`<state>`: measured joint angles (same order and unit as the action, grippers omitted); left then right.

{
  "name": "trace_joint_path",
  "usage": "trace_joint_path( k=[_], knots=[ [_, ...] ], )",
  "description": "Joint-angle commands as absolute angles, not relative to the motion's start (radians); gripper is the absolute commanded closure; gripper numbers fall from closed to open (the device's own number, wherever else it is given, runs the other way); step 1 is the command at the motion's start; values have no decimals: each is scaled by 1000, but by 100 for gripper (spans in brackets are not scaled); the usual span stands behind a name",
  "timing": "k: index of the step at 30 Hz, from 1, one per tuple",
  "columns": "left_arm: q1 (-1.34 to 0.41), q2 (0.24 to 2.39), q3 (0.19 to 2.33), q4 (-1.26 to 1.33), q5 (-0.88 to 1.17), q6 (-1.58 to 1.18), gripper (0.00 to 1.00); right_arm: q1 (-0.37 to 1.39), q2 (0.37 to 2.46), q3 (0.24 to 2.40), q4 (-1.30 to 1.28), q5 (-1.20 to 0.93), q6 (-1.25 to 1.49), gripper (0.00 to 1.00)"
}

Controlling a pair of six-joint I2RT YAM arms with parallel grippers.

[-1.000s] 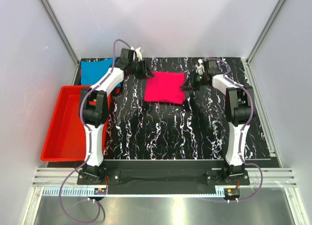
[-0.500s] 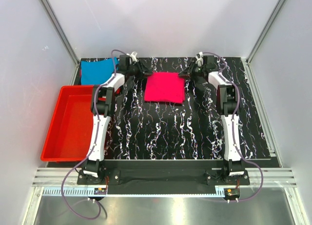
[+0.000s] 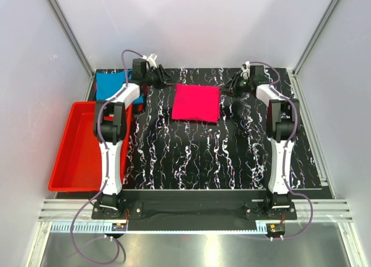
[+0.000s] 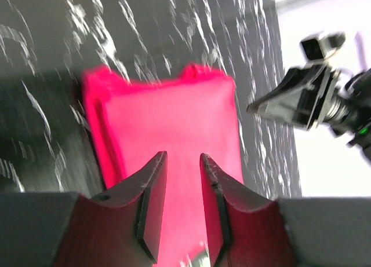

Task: Fold and stack the t-shirts
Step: Fold the tshirt

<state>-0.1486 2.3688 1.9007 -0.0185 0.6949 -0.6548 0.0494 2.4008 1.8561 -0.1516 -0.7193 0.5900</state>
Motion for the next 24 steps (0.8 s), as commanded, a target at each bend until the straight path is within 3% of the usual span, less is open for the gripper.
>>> trace_joint_path(
  k=[1, 3, 6, 10, 13, 24],
  knots=[
    [-172, 2171, 1731, -26, 658, -508, 66, 112, 2215, 1755, -152, -661, 482, 62],
    [-199, 2140, 1631, 29, 667, -499, 65, 135, 2195, 1697, -134, -664, 477, 63],
    [-245, 2187, 1663, 2, 721, -477, 65, 181, 2220, 1692, -126, -684, 482, 66],
    [-273, 2284, 1663, -52, 710, -491, 72, 230, 2296, 1701, -114, -689, 509, 72],
    [-275, 2275, 1549, -23, 686, -518, 75, 233, 2335, 1698, -158, -681, 509, 76],
    [-330, 1878, 1143, 2, 612, -575, 73, 233, 2064, 1290, -308, -528, 380, 75]
  ],
)
